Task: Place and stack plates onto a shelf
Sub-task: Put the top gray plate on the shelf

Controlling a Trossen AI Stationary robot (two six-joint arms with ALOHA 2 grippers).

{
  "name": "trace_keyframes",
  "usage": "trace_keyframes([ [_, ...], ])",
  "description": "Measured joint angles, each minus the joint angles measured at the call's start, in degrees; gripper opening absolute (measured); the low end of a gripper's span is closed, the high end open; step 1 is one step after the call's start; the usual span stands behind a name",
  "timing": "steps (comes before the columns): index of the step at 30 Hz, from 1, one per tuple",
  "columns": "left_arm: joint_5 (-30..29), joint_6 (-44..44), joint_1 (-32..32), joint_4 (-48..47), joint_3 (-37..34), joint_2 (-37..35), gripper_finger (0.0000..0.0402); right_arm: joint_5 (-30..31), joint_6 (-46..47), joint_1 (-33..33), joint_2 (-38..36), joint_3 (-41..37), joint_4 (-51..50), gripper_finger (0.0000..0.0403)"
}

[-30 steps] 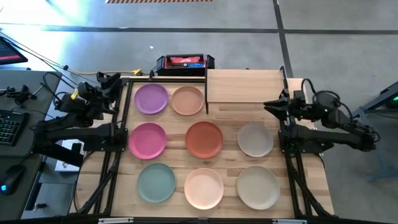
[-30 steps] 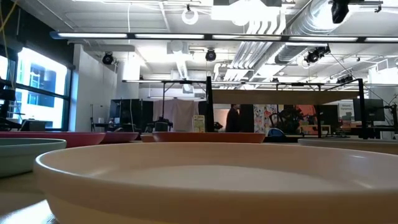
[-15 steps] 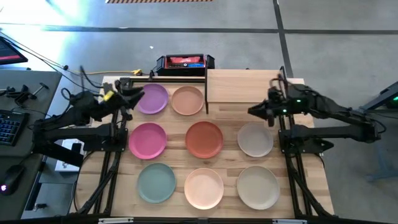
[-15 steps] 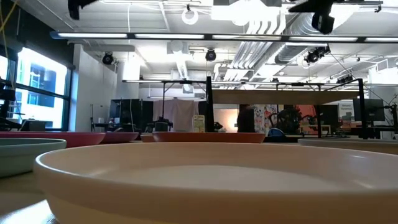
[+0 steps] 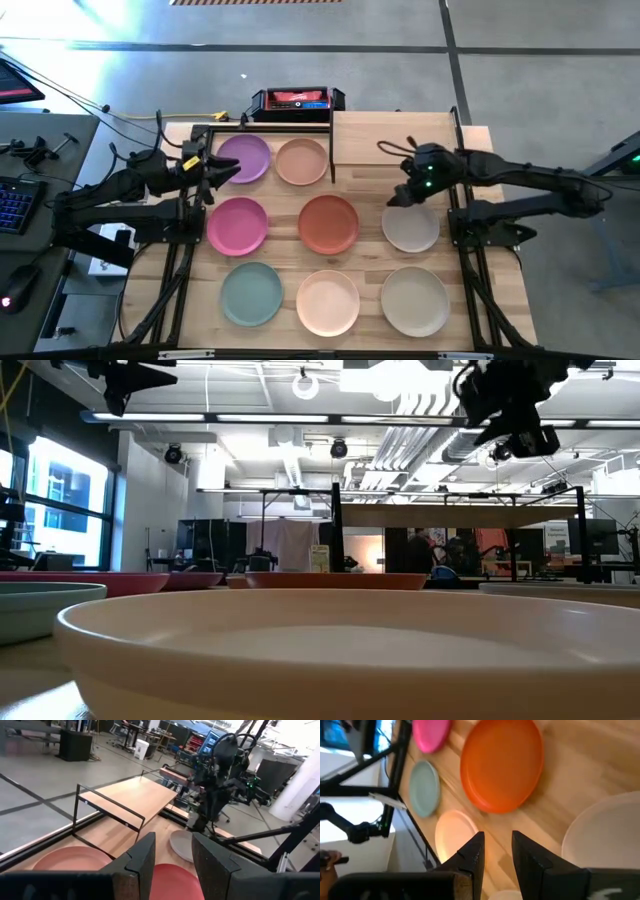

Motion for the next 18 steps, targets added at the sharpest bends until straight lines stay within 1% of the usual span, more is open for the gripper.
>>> trace_keyframes([
  [3, 0.0, 0.4, 0.0, 0.0, 0.0, 0.0, 0.0115, -2.1, 0.2, 0.6, 2.4, 0.0, 0.0, 0.0078],
  [8, 0.0, 0.4, 0.0, -2.0, 0.0, 0.0, 0.0115, -2.5, 1.3, 3.7, 6.1, 0.0, -0.1, 0.0078],
  [11, 0.0, 0.3, 0.0, -4.0, 0.0, 0.0, 0.0115, -1.2, 2.8, 6.0, 8.3, 0.0, -0.1, 0.0078],
  [18, 0.0, 0.3, 0.0, -5.1, 0.0, 0.0, 0.0115, 4.9, 6.8, 11.4, 13.9, 0.0, -1.7, 0.0078],
])
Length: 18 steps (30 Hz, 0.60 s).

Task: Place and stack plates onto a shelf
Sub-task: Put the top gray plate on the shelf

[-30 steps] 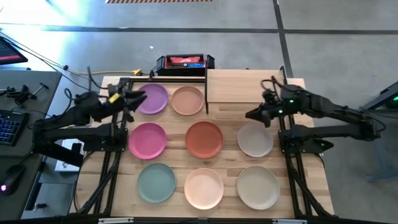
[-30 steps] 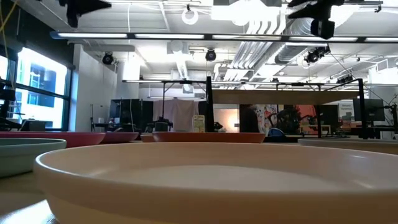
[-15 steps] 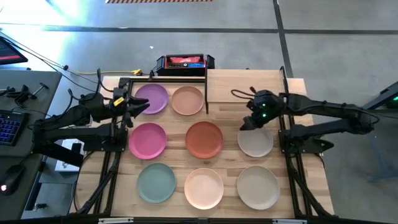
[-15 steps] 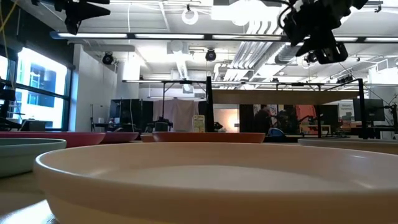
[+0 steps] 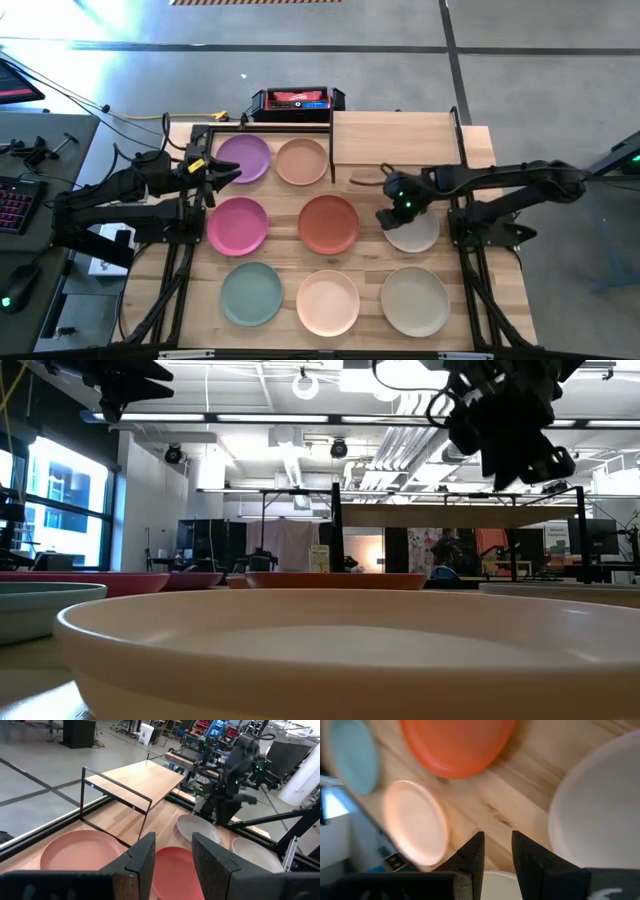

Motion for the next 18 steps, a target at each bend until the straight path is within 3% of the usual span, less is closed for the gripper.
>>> trace_keyframes([
  [18, 0.0, 0.1, 0.0, -0.6, 0.0, 0.0, 0.0115, 4.1, 0.7, 7.2, 13.8, 0.0, -2.2, 0.0078],
])
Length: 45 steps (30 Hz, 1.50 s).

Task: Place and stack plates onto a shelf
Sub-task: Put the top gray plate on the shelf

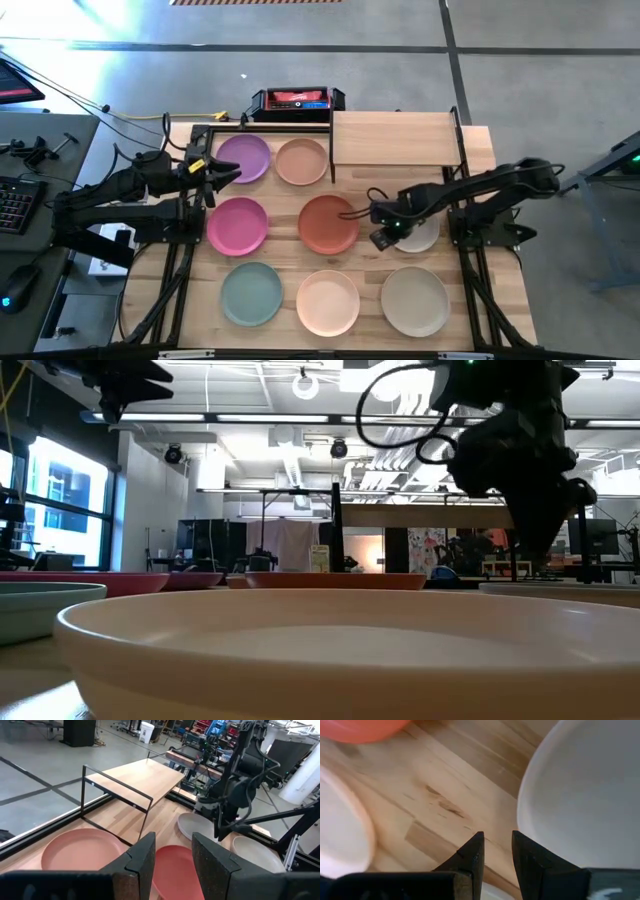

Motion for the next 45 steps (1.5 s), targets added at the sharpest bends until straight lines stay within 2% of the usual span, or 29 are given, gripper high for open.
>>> trace_keyframes([
  [13, 0.0, 0.0, 0.0, -0.1, 0.0, 0.0, 0.0115, 4.8, -0.6, 0.9, 4.5, 0.0, -0.3, 0.0078],
  [20, -0.1, 0.0, 0.0, -0.1, 0.0, 0.0, 0.0115, 4.8, -1.1, 1.2, 6.1, 0.0, 0.5, 0.0078],
  [32, -0.3, 0.0, 0.0, 0.0, 0.0, 0.0, 0.0115, 8.0, -1.0, 1.6, 6.4, 0.0, 0.9, 0.0078],
  [45, -1.3, 0.0, 0.0, 0.0, 0.0, 0.0, 0.0115, 8.3, -1.0, 1.8, 6.7, -0.4, 2.0, 0.0078],
])
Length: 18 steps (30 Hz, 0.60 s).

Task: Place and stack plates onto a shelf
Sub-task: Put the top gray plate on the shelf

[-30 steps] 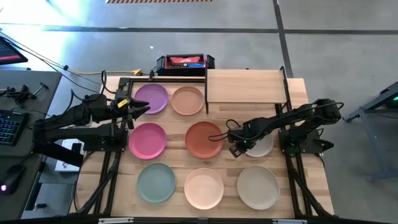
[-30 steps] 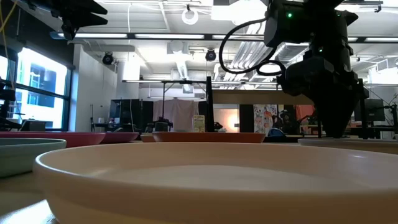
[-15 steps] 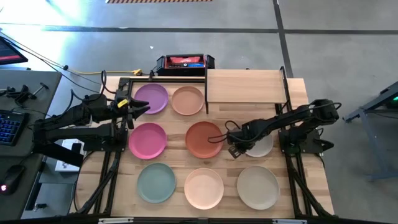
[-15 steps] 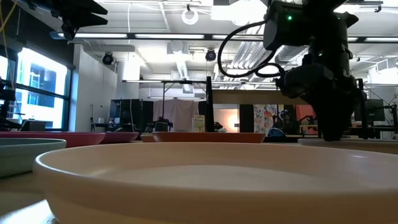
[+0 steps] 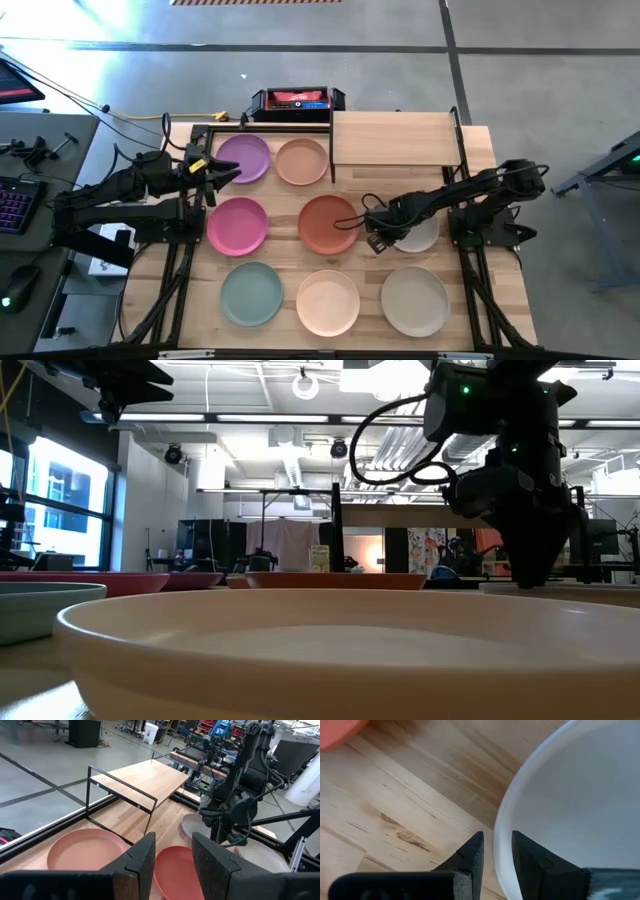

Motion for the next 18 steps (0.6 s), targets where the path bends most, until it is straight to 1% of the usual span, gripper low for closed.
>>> trace_keyframes([
  [6, 0.0, 0.0, 0.0, 0.0, 0.0, 0.0, 0.0115, -0.5, 0.6, 1.2, 3.6, 0.0, 0.0, 0.0078],
  [13, -0.2, 0.0, 0.0, 0.0, 0.0, 0.0, 0.0115, -0.2, 1.1, 2.0, 4.2, 0.1, 0.0, 0.0074],
  [15, -0.2, 0.0, 0.0, 0.0, 0.0, 0.0, 0.0115, -0.2, 1.1, 2.0, 4.2, 0.2, 0.0, 0.0059],
  [18, -0.2, 0.0, 0.0, 0.0, 0.0, 0.0, 0.0115, -0.3, 1.3, 2.0, 4.2, 0.2, -0.2, 0.0019],
])
